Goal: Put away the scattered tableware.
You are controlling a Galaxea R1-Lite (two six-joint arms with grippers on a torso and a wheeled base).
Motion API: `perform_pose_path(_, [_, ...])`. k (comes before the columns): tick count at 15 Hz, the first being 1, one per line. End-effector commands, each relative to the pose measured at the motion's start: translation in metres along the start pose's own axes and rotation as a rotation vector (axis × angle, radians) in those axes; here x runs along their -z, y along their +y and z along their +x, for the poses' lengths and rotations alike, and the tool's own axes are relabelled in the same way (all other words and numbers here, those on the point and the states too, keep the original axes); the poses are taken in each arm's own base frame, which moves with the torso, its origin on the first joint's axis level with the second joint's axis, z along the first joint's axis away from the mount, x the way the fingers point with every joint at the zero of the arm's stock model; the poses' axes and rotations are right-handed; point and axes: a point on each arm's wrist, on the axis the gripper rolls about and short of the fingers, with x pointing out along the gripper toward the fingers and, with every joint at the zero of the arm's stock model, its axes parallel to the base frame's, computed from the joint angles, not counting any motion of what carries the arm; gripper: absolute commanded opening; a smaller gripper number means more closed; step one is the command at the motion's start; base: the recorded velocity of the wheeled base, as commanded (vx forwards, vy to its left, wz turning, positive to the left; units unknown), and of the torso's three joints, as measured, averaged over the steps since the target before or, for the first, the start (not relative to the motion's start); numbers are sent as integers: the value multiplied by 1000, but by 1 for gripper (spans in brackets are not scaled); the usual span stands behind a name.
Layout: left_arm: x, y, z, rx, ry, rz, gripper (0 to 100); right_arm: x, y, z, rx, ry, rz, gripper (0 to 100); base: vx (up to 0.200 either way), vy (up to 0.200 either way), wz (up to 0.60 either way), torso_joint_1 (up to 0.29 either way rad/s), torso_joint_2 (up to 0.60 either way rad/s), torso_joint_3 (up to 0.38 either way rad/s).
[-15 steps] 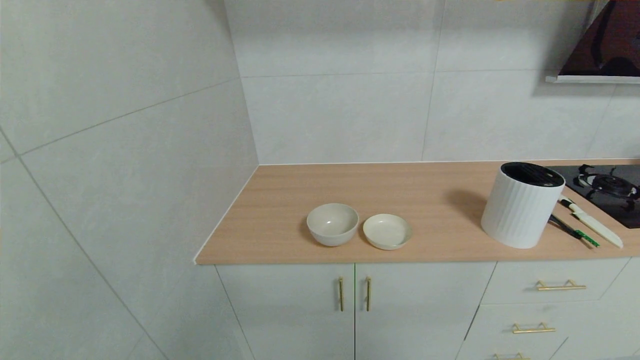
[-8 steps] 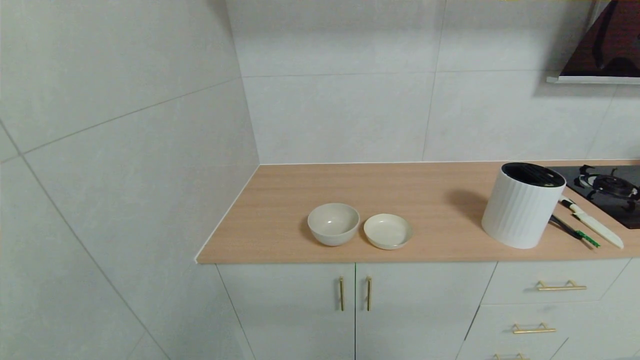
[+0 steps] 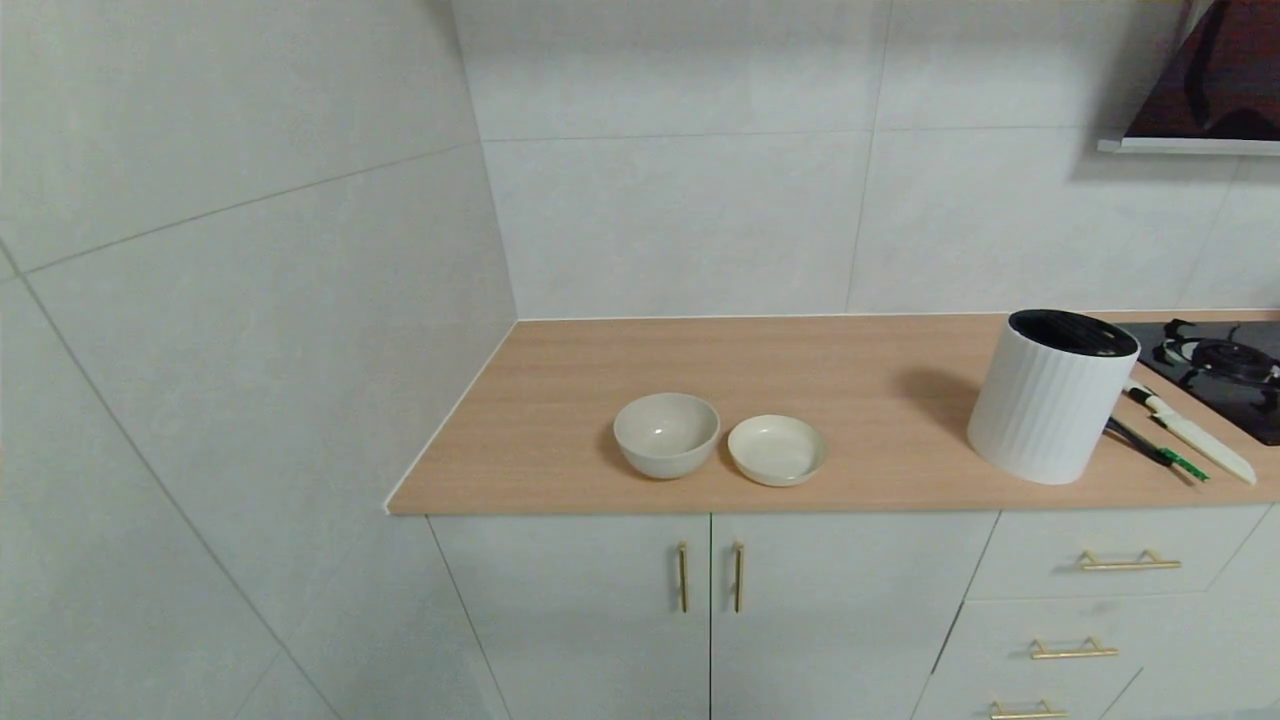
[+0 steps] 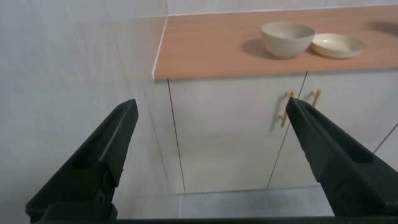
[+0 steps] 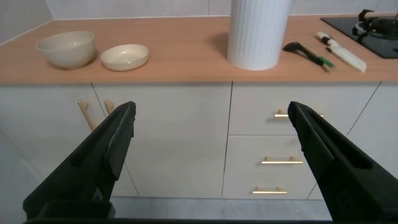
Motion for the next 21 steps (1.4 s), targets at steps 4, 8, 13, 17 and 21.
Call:
perform_pose_path(4, [0,0,0,0,-1,0,100,0,0,0,-1,0,0,100,0,0,0,-222,476,254])
perform_pose_path(8, [0,0,0,0,0,0,100,0,0,0,-1,0,0,100,0,0,0,-250,553,297])
perform_pose_path(13, [0,0,0,0,0,0,100,0,0,0,-1,0,0,100,0,0,0,-237,527,291])
perform_pose_path(17, [0,0,0,0,0,0,100,0,0,0,-1,0,0,100,0,0,0,-215,505,290])
perform_pose_path(21, [0,0,0,0,0,0,100,0,0,0,-1,0,0,100,0,0,0,-198,485,281])
